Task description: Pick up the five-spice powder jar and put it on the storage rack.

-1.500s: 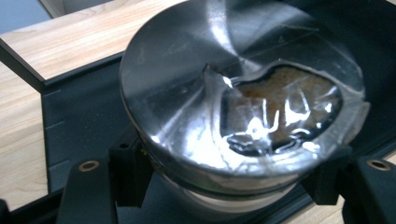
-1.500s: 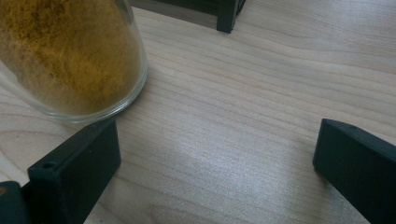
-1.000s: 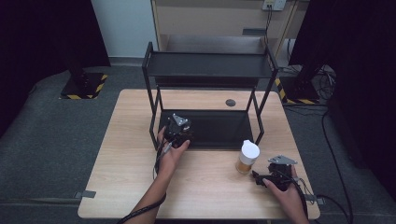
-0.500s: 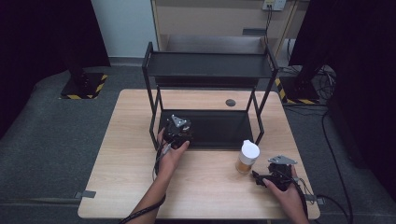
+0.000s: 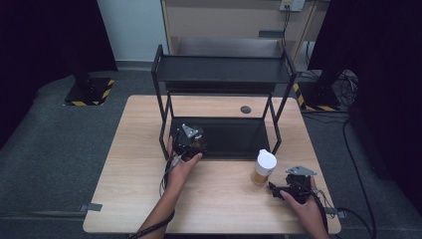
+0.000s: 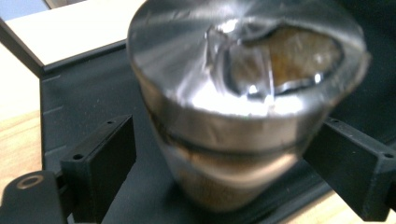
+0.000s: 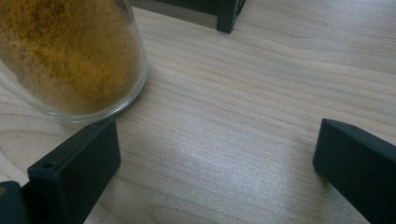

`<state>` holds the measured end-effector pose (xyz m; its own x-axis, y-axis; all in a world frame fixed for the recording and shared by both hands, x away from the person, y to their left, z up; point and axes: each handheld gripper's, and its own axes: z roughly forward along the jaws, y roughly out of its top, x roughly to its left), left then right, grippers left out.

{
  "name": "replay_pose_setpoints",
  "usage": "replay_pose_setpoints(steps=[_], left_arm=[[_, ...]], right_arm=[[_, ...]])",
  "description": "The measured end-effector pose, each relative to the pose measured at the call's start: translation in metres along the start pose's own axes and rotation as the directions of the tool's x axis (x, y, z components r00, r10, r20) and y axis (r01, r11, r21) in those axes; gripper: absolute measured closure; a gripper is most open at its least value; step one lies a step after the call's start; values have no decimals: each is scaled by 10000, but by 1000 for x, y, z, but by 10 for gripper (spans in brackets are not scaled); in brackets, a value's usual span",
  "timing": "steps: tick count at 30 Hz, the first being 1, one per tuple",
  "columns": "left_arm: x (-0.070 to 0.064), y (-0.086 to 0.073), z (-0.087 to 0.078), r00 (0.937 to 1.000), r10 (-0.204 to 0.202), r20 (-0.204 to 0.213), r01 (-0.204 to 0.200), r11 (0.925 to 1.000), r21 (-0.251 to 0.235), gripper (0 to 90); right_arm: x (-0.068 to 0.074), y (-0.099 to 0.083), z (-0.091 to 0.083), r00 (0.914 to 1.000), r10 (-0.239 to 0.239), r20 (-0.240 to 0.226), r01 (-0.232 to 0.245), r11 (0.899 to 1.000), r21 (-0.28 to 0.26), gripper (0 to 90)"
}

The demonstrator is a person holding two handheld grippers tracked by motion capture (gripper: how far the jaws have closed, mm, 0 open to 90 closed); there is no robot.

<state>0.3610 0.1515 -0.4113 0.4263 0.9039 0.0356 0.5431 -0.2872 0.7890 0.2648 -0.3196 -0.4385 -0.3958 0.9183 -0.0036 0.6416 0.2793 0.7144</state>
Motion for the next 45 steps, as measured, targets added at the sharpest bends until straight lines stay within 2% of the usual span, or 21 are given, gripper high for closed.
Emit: replay_pose_setpoints(steps=[6,9,19,23,28,31,35,40,43,45], left_arm=[[-1,-3,-11,9998,-187,38,187,9998,-96,62],[-3,-3,-18,9999,-44,107,45,9999,-114,63],[-12,-9,-41,9995,7,332,-3,9999,-122,62],[-14,-15,-51,9994,-72,326,74,10000,-67,62],[-18,-22,-65,9987,173,477,-180,9998,131,61],[-20,-27,-72,9982,169,571,-177,9997,138,60],[-19,-32,-83,9970,89,772,-95,9999,69,53],[-16,-37,-95,9974,63,723,-63,10000,-11,53],[-11,-44,-101,9968,-211,768,214,9998,-31,53],[-9,-47,-105,9970,-250,727,251,9997,-5,53]], right_arm=[[0,0,0,10000,-2,2,2,10000,3,17],[0,0,0,10000,-5,3,5,10000,3,17],[0,0,0,10000,-4,4,4,10000,4,17],[0,0,0,10000,-4,5,4,10000,5,17],[0,0,0,10000,-5,4,5,10000,5,17],[0,0,0,10000,-5,6,5,10000,5,17],[0,0,0,10000,1,4,-1,10000,7,17],[0,0,0,10000,3,6,-3,10000,8,17],[0,0,0,10000,-23,9,23,10000,6,17],[0,0,0,10000,-21,8,21,10000,5,17]])
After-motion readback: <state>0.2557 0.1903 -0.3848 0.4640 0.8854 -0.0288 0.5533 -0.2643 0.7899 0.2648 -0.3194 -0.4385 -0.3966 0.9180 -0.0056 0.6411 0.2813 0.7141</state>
